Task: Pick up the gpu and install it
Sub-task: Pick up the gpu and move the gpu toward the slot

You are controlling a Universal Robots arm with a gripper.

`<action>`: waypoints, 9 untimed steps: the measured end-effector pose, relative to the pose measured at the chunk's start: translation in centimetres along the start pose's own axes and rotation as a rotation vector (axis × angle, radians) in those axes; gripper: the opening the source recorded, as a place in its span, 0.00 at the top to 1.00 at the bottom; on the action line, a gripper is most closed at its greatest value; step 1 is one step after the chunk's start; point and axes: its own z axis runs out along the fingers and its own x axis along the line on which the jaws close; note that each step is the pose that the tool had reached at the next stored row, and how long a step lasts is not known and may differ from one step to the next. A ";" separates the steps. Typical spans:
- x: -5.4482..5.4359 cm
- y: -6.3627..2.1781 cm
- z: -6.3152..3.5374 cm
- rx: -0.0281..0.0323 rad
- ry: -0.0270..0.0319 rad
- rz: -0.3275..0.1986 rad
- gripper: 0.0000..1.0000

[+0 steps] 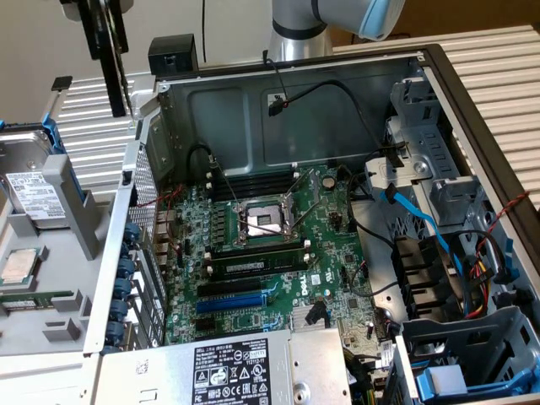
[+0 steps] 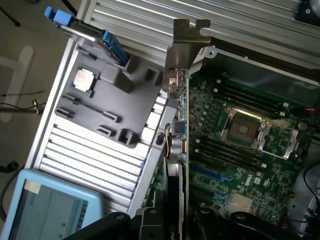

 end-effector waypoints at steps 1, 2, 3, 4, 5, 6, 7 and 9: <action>-0.2 -0.13 -0.01 -0.0001 0.0010 -0.002 0.73; -0.3 -0.24 -0.02 -0.0004 0.0018 -0.005 0.73; -0.5 -0.36 -0.03 -0.0004 0.0030 -0.007 0.73; -0.7 -0.46 -0.05 -0.0005 0.0041 -0.010 0.73; -0.9 -0.56 -0.05 -0.0008 0.0051 -0.013 0.73; -1.1 -0.66 -0.06 -0.0009 0.0064 -0.017 0.73; -1.3 -0.75 -0.06 -0.0012 0.0078 -0.020 0.73; -1.7 -0.92 -0.08 -0.0016 0.0112 -0.029 0.73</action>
